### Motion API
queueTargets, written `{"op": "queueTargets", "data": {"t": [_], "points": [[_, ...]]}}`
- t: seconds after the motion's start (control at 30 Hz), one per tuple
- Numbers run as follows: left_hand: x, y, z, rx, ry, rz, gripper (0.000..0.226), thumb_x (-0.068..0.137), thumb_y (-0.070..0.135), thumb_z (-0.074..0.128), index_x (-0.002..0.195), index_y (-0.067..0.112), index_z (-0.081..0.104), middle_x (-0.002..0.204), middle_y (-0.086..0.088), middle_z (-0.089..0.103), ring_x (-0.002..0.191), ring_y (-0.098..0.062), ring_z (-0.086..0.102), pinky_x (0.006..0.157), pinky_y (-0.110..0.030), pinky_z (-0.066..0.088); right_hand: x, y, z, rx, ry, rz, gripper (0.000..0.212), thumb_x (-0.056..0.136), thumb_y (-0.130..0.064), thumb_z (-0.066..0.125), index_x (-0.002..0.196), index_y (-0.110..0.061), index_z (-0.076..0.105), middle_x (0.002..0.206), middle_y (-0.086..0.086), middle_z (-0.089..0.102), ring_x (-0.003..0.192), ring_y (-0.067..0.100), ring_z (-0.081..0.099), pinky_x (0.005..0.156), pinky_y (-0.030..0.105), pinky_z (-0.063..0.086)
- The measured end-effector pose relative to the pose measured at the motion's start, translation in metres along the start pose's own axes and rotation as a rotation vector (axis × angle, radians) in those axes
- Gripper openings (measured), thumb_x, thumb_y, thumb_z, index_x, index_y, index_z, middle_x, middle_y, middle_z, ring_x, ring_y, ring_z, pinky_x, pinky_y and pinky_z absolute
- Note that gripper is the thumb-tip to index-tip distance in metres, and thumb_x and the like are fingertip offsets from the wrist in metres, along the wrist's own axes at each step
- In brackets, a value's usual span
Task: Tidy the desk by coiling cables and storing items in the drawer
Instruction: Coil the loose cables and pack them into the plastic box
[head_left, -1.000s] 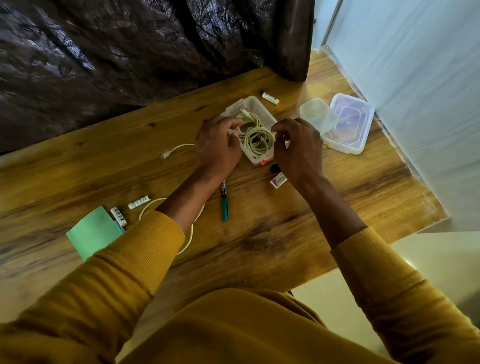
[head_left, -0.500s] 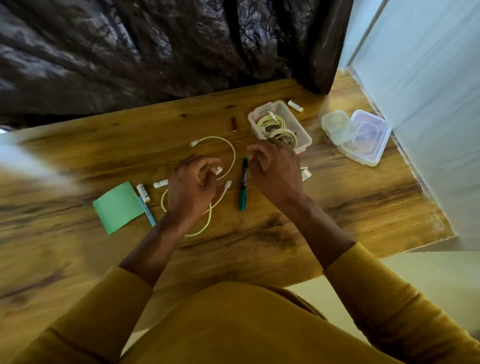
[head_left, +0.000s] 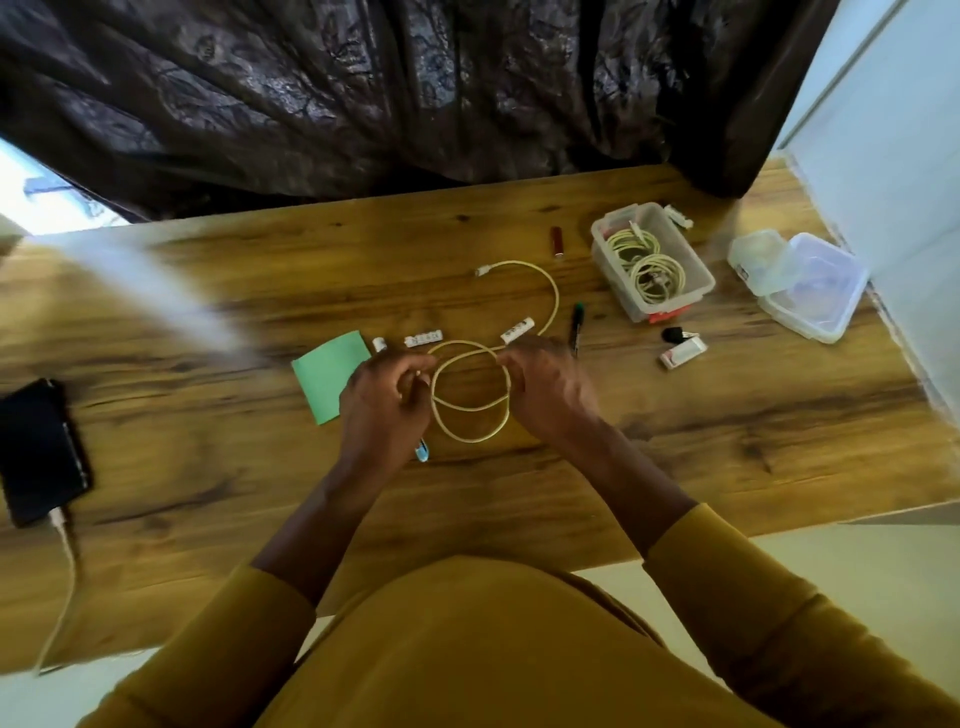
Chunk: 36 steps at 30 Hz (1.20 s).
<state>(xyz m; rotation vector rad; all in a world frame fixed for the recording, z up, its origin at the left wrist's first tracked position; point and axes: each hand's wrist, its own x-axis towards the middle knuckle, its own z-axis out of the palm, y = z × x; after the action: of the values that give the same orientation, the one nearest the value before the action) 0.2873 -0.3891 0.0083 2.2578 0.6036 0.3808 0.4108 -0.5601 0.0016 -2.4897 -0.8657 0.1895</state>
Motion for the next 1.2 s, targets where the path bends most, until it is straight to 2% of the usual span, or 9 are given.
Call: {"op": "queueTargets", "data": {"t": [0.07, 0.17, 0.4, 0.5, 0.67, 0.77, 0.83, 1.0, 1.2], "points": [[-0.004, -0.005, -0.004, 0.01, -0.02, 0.024, 0.025, 0.096, 0.014, 0.069, 0.118, 0.026, 0.075, 0.114, 0.011, 0.075, 0.106, -0.007, 0.067, 0.088, -0.045, 0.059, -0.007, -0.003, 0.01, -0.068, -0.065, 0.034, 0.034, 0.08, -0.001, 0.071, 0.108, -0.02, 0.076, 0.118, 0.002, 0.069, 0.111, 0.032, 0.061, 0.085, 0.047, 0.057], [-0.006, -0.014, -0.009, 0.018, -0.074, 0.049, 0.024, 0.097, 0.016, 0.069, 0.118, 0.026, 0.075, 0.114, 0.009, 0.075, 0.106, -0.008, 0.067, 0.086, -0.043, 0.059, -0.015, -0.007, 0.018, -0.118, -0.015, 0.045, 0.036, 0.08, -0.001, 0.075, 0.111, -0.02, 0.075, 0.122, 0.004, 0.064, 0.116, 0.034, 0.056, 0.086, 0.049, 0.057], [-0.003, -0.018, -0.006, 0.053, -0.242, 0.099, 0.03, 0.095, 0.017, 0.072, 0.123, 0.028, 0.073, 0.112, 0.006, 0.071, 0.106, -0.014, 0.065, 0.088, -0.045, 0.058, -0.022, -0.014, 0.015, -0.16, -0.028, 0.093, 0.022, 0.092, -0.01, 0.063, 0.108, -0.022, 0.072, 0.117, 0.004, 0.068, 0.12, 0.031, 0.054, 0.087, 0.048, 0.055], [-0.002, -0.016, -0.003, 0.078, -0.321, 0.124, 0.033, 0.095, 0.025, 0.073, 0.127, 0.031, 0.07, 0.122, 0.006, 0.069, 0.114, -0.015, 0.061, 0.093, -0.046, 0.057, -0.028, -0.014, 0.013, -0.157, -0.031, 0.078, 0.022, 0.09, -0.011, 0.065, 0.107, -0.023, 0.071, 0.116, 0.0, 0.07, 0.121, 0.027, 0.054, 0.093, 0.047, 0.051], [-0.004, -0.007, 0.002, 0.163, -0.44, 0.097, 0.05, 0.089, 0.054, 0.075, 0.135, 0.039, 0.063, 0.137, 0.005, 0.061, 0.129, -0.019, 0.05, 0.1, -0.048, 0.052, -0.04, -0.013, 0.014, -0.119, -0.002, 0.037, 0.03, 0.087, -0.01, 0.069, 0.113, -0.017, 0.054, 0.1, 0.005, 0.072, 0.106, 0.03, 0.06, 0.088, 0.045, 0.046], [-0.006, -0.002, 0.007, 0.223, -0.426, 0.133, 0.061, 0.082, 0.06, 0.079, 0.134, 0.034, 0.064, 0.136, 0.004, 0.061, 0.128, -0.02, 0.049, 0.1, -0.042, 0.052, -0.042, -0.015, 0.007, 0.011, 0.015, 0.006, 0.026, 0.087, -0.004, 0.066, 0.104, -0.017, 0.051, 0.089, 0.001, 0.066, 0.078, 0.021, 0.062, 0.067, 0.04, 0.051], [-0.008, -0.003, 0.01, 0.229, -0.39, 0.171, 0.054, 0.083, 0.056, 0.08, 0.129, 0.031, 0.067, 0.128, 0.008, 0.065, 0.124, -0.016, 0.051, 0.097, -0.037, 0.05, -0.037, -0.015, 0.0, 0.087, -0.012, 0.019, 0.034, 0.086, 0.006, 0.062, 0.1, -0.021, 0.046, 0.09, -0.001, 0.06, 0.072, 0.016, 0.058, 0.056, 0.036, 0.05], [-0.002, 0.0, 0.004, 0.039, -0.185, 0.283, 0.018, 0.094, 0.04, 0.073, 0.101, 0.025, 0.079, 0.091, 0.014, 0.075, 0.083, -0.002, 0.066, 0.074, -0.034, 0.059, -0.027, -0.016, -0.014, 0.225, 0.048, -0.041, 0.03, 0.088, 0.012, 0.056, 0.104, -0.012, 0.049, 0.086, -0.001, 0.054, 0.074, 0.003, 0.051, 0.059, 0.021, 0.038], [0.016, 0.026, -0.017, -0.261, -0.24, 0.188, 0.01, 0.095, 0.033, 0.074, 0.103, 0.029, 0.079, 0.091, 0.021, 0.075, 0.09, 0.001, 0.069, 0.069, -0.011, 0.049, -0.024, -0.015, -0.036, 0.289, 0.1, -0.012, 0.031, 0.086, -0.004, 0.071, 0.112, -0.014, 0.056, 0.083, -0.003, 0.065, 0.073, 0.012, 0.063, 0.063, 0.027, 0.05]]}}
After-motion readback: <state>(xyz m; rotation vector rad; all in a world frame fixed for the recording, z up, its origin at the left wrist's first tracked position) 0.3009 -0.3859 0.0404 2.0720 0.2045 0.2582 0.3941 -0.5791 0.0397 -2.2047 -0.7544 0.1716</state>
